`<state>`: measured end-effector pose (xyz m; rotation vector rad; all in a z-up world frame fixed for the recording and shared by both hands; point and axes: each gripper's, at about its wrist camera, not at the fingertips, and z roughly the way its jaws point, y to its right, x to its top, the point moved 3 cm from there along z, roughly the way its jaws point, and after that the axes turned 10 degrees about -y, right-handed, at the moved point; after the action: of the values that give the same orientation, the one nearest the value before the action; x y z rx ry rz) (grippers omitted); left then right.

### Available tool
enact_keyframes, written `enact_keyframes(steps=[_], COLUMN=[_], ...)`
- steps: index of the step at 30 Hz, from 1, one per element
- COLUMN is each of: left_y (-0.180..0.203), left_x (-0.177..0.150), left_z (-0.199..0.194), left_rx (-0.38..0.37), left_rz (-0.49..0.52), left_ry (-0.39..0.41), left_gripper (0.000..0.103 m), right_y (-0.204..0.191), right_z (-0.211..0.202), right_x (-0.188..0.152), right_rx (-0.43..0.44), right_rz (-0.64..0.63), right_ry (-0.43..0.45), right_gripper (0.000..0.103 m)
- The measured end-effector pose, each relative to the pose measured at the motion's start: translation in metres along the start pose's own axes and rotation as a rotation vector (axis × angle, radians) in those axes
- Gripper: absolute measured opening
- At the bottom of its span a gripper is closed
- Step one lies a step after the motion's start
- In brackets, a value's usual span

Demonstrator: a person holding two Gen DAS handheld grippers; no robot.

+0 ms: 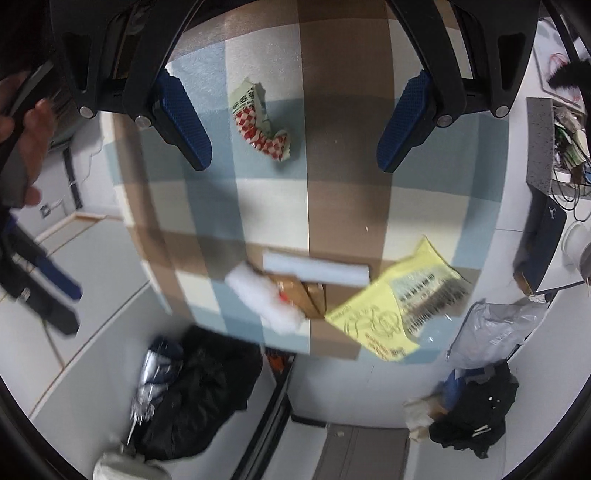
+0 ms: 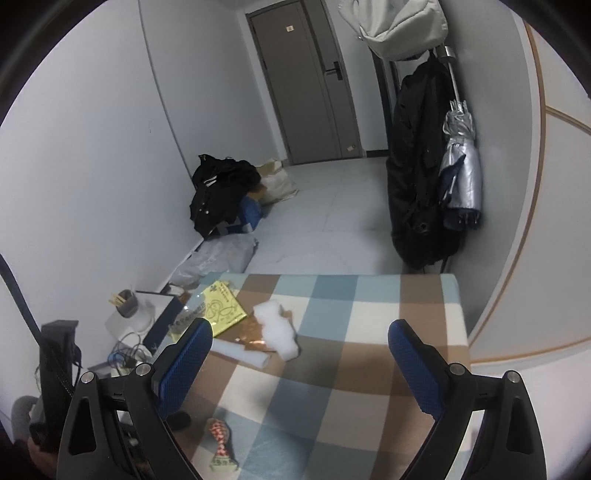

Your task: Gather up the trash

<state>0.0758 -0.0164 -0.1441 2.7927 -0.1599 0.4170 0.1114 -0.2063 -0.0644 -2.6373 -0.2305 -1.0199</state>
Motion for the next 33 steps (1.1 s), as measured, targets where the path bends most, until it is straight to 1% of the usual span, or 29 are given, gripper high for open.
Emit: enact_keyframes(steps=[4, 7, 10, 13, 16, 18, 20, 22, 23, 24, 25, 27, 30, 32, 33], left_y=[0.003, 0.006, 0.006, 0.009, 0.01, 0.013, 0.018, 0.021, 0.021, 0.021, 0.022, 0.021, 0.019, 0.017, 0.015], left_x=[-0.003, -0.007, -0.011, -0.013, -0.014, -0.015, -0.018, -0.02, -0.021, -0.022, -0.022, -0.021, -0.019, -0.017, -0.015], left_z=[0.011, 0.02, 0.03, 0.028, 0.028, 0.029, 0.031, 0.031, 0.03, 0.028, 0.027, 0.025, 0.023, 0.023, 0.022], left_rx=[0.007, 0.025, 0.019, 0.04, 0.054, 0.083, 0.128, 0.183, 0.201, 0.205, 0.207, 0.211, 0.22, 0.204, 0.193], left_rz=[0.013, 0.038, 0.045, 0.074, 0.079, 0.094, 0.123, 0.143, 0.149, 0.155, 0.161, 0.161, 0.15, 0.123, 0.109], left_ry=[-0.042, -0.078, -0.125, -0.113, -0.102, -0.102, -0.1, -0.098, -0.092, -0.089, -0.088, -0.087, -0.085, -0.081, -0.08], left_gripper=[0.089, 0.089, 0.089, 0.089, 0.089, 0.089, 0.087, 0.082, 0.075, 0.067, 0.063, 0.046, 0.034, 0.03, 0.026], right_y=[0.004, 0.009, 0.015, 0.019, 0.019, 0.02, 0.021, 0.022, 0.023, 0.024, 0.024, 0.026, 0.027, 0.026, 0.026], right_z=[0.004, 0.005, 0.002, 0.001, 0.002, 0.003, 0.003, 0.003, 0.003, 0.003, 0.003, 0.004, 0.005, 0.005, 0.004], right_x=[-0.002, -0.003, -0.004, -0.006, -0.008, -0.009, -0.009, -0.009, -0.01, -0.01, -0.011, -0.012, -0.013, -0.014, -0.014], right_rx=[-0.023, -0.019, -0.015, -0.009, -0.005, -0.006, -0.005, -0.005, -0.008, -0.009, -0.011, -0.011, -0.014, -0.017, -0.017], right_rz=[-0.006, 0.008, 0.02, 0.029, 0.028, 0.027, 0.031, 0.037, 0.04, 0.042, 0.045, 0.05, 0.059, 0.056, 0.054], right_ry=[-0.021, -0.029, -0.028, -0.034, -0.045, -0.05, -0.053, -0.053, -0.054, -0.055, -0.057, -0.064, -0.068, -0.067, -0.065], right_gripper=[0.097, 0.097, 0.097, 0.097, 0.097, 0.097, 0.097, 0.097, 0.097, 0.097, 0.097, 0.097, 0.097, 0.097, 0.097])
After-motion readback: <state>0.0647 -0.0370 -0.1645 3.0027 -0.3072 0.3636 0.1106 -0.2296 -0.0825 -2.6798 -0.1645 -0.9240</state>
